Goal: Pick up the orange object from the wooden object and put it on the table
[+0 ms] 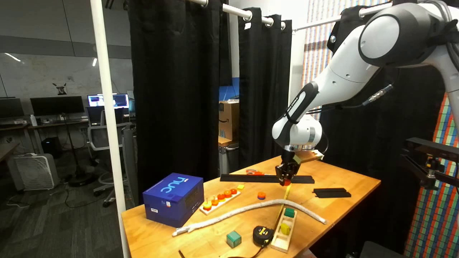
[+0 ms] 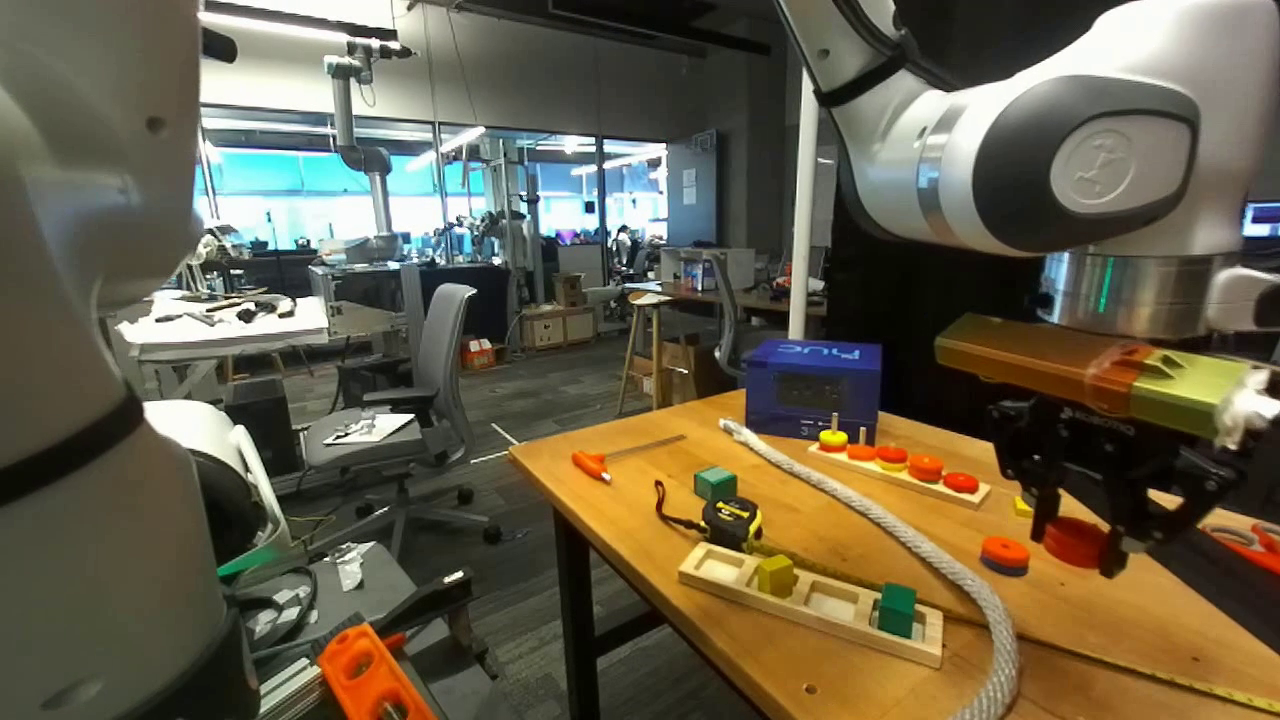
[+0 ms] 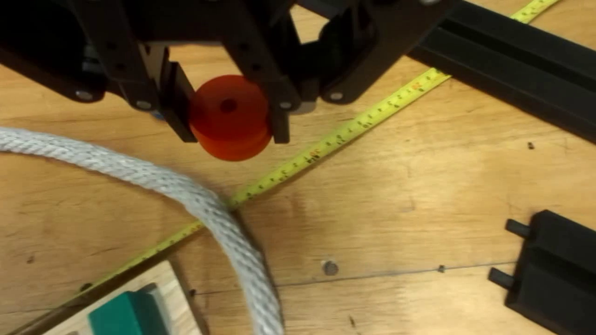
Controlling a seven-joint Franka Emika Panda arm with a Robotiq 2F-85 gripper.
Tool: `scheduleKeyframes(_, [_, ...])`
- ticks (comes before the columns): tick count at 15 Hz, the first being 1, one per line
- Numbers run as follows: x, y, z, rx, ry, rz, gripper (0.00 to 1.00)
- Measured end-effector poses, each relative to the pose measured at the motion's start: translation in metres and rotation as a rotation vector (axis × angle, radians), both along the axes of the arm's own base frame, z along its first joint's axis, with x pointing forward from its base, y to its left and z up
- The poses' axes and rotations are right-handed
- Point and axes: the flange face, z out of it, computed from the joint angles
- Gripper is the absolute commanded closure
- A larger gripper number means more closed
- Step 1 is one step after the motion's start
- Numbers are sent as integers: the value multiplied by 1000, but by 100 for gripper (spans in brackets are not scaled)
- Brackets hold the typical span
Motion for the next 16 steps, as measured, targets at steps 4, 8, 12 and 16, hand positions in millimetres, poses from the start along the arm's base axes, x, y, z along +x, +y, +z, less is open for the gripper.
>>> scheduleKeyframes(4, [-21, -42, -15, 1, -2, -41, 83])
scheduleKeyframes(8, [-33, -62, -34, 16, 20, -68, 83])
scheduleKeyframes(12, [-36, -69, -52, 30, 39, -78, 83])
scheduleKeyframes(16, [-38, -75, -64, 33, 45, -89, 83])
